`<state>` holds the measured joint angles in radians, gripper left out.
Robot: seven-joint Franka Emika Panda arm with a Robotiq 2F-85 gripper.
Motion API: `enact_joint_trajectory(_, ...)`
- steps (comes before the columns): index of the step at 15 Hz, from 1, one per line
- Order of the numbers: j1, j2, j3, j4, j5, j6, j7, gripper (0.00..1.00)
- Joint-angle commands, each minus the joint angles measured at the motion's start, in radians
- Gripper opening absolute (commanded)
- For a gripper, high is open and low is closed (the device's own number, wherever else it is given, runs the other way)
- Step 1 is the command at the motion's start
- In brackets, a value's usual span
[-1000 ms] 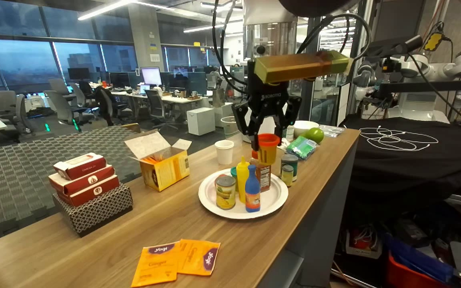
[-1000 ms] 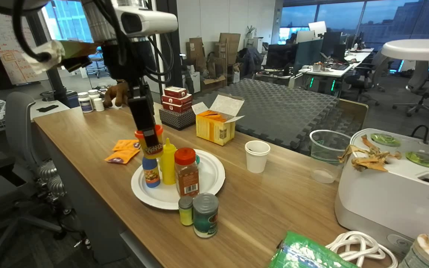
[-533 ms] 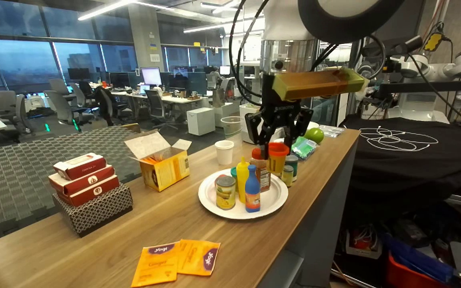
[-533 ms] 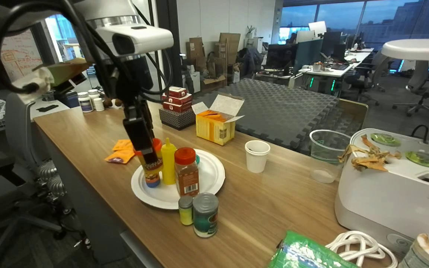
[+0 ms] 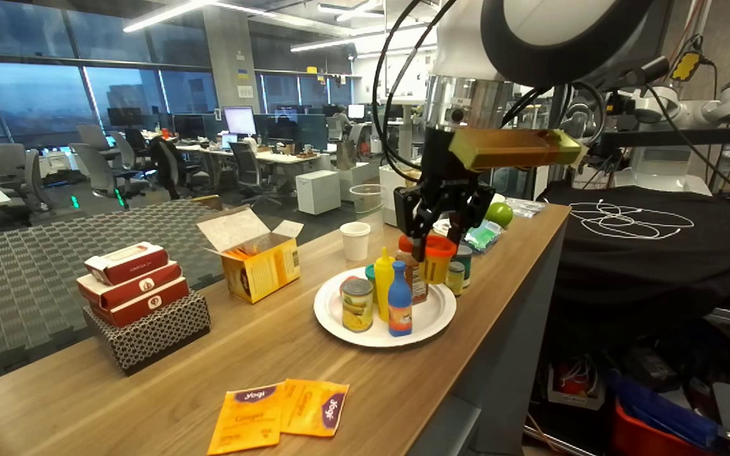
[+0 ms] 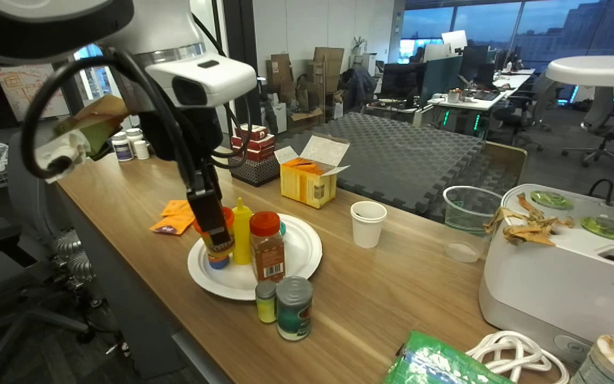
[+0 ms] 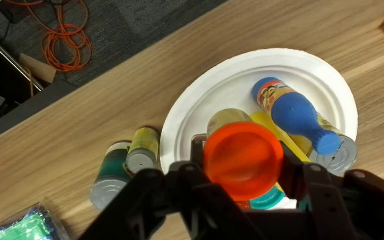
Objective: Put the containers and strawberry plush toy on the white plate
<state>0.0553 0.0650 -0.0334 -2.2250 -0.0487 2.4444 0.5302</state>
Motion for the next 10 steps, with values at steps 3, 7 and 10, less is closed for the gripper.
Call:
enact_joint_trajectory(3,-0.023,0.029,0.012,0.009,0.099,0.041,-0.128,0.28)
enact_joint_trajectory(7,-0.023,0.067,0.009,0.033,0.100,0.030,-0.148,0.28)
enact_joint_trajectory(10,-0.023,0.100,0.007,0.056,0.096,0.025,-0.155,0.28)
